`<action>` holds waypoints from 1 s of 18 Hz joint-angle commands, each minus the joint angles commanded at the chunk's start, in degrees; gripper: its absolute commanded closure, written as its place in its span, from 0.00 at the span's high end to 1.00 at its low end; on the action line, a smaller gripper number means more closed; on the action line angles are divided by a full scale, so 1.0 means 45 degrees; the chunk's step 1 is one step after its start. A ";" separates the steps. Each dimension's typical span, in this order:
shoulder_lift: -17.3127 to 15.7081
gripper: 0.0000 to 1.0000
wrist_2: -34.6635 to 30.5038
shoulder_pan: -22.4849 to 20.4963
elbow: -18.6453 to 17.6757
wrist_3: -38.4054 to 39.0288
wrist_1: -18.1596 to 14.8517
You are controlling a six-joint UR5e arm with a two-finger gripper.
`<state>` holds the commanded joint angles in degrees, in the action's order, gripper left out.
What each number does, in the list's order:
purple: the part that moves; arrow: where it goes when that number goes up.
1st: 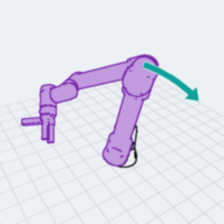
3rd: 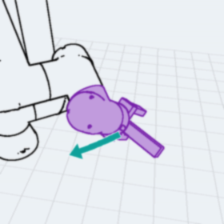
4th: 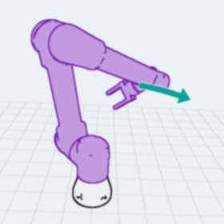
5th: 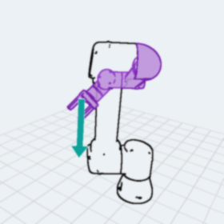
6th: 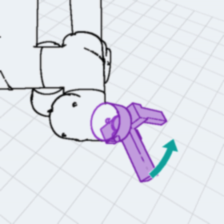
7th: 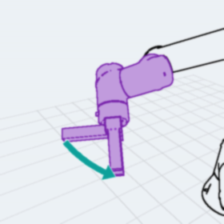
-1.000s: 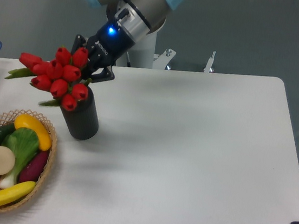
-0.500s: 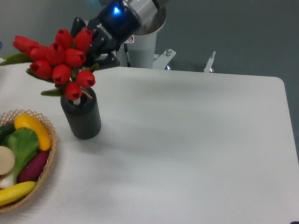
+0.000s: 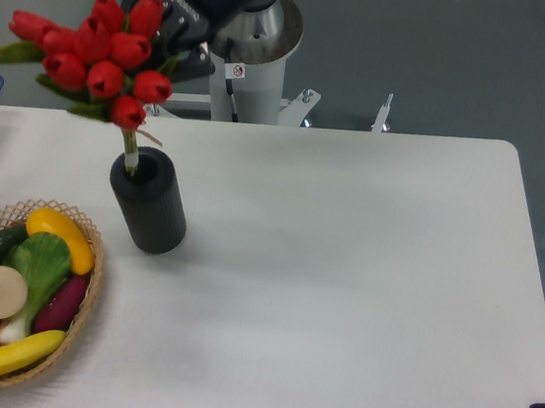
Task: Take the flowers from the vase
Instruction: 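Lift the gripped tulips straight up out of the black vase, then carry the tulips away from the vase and lower them over the table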
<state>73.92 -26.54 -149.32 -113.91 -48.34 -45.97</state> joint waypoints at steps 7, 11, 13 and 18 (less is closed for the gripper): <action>0.1168 0.00 -0.0098 -0.2557 0.0194 -0.1130 0.0117; 0.2222 0.00 -0.0156 -0.3652 0.0897 -0.1679 0.0137; 0.3043 0.00 -0.0563 -0.3849 0.1364 -0.1680 0.0156; 0.4314 0.00 -0.5600 -0.3732 0.2362 -0.2715 0.0098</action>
<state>93.33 -51.74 -166.11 -103.28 -60.56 -45.53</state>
